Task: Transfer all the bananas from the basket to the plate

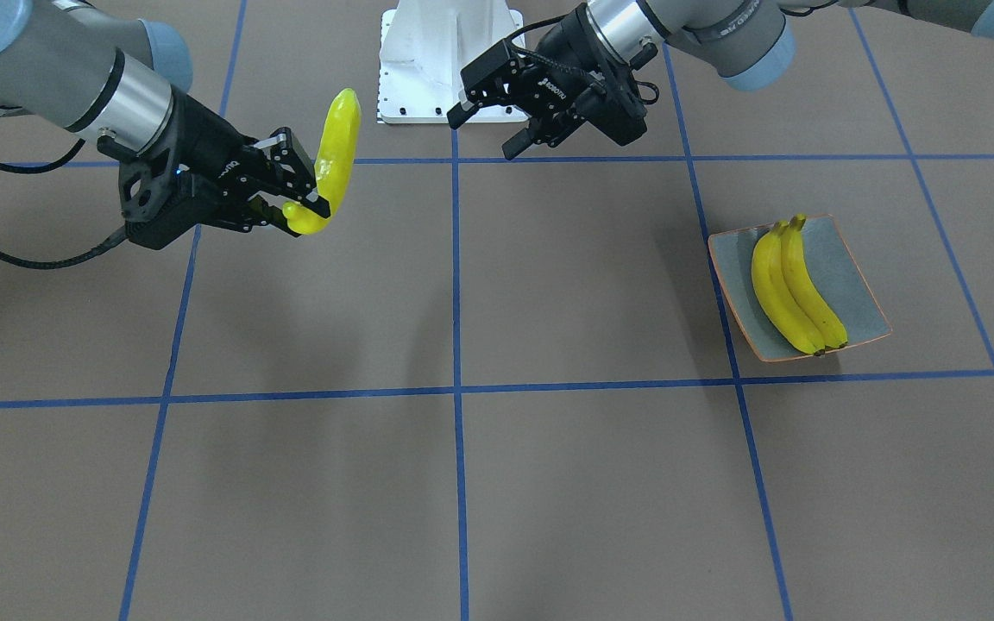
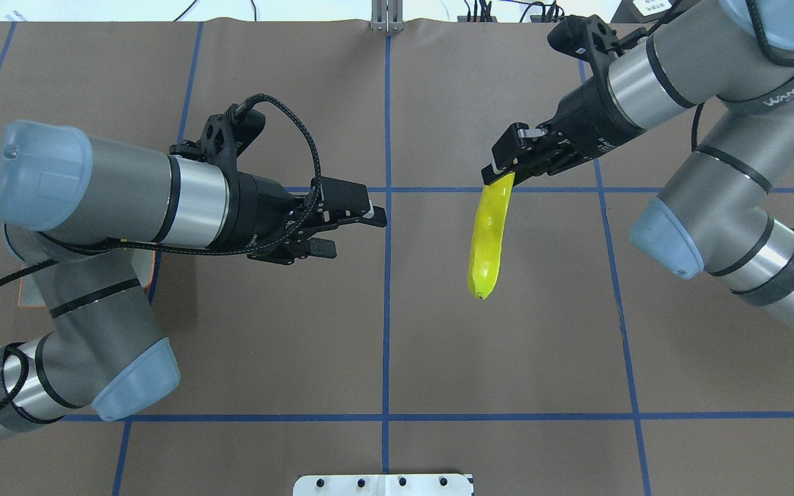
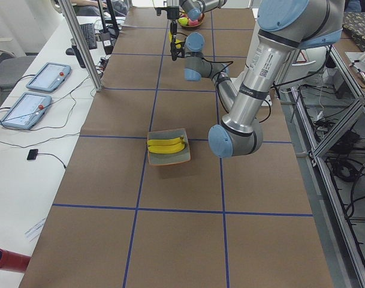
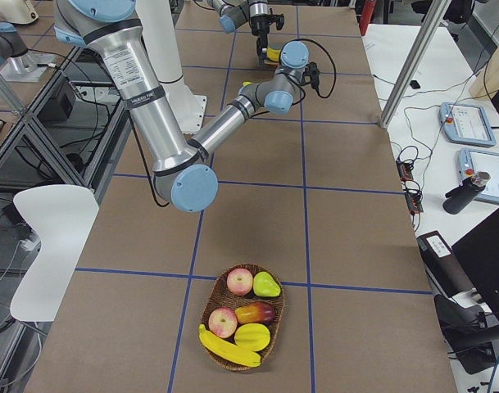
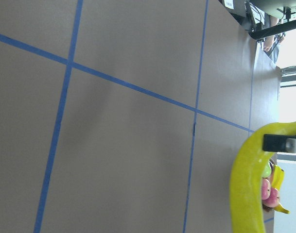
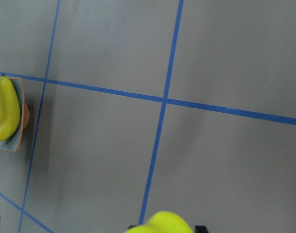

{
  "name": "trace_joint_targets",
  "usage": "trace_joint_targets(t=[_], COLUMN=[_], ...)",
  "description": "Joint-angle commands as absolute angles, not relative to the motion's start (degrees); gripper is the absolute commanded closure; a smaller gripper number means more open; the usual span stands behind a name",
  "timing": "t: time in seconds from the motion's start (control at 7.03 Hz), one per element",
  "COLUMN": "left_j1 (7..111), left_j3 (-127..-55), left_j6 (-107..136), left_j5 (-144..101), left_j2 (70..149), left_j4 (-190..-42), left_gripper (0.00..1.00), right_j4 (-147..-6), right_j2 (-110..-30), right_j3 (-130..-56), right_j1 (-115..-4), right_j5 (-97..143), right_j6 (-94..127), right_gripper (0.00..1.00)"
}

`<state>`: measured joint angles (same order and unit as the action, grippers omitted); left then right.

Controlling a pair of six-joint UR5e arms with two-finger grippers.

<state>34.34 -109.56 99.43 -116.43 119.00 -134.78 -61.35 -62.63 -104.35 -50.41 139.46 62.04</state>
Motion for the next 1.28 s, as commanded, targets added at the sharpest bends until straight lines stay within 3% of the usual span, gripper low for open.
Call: trace_joint_targets(t=[0.0,1.14], left_j1=[34.1,28.7], left_j3=[-109.3,-102.7], left_j6=[105.4,106.9], left_j5=[-117.7,-117.2], left_j2=[119.6,126.0], left_j4=[-138.7,-138.7], left_gripper=[0.00,0.00], right_j4=[-60.6,-59.9], right_j2=[-60.9,-58.7], right_j3=[-105.4,-105.7], right_j1=[-48.3,-45.1], right_j5=[139.0,135.8], right_j6=[62.6,62.6], right_gripper=[1.00,1.00])
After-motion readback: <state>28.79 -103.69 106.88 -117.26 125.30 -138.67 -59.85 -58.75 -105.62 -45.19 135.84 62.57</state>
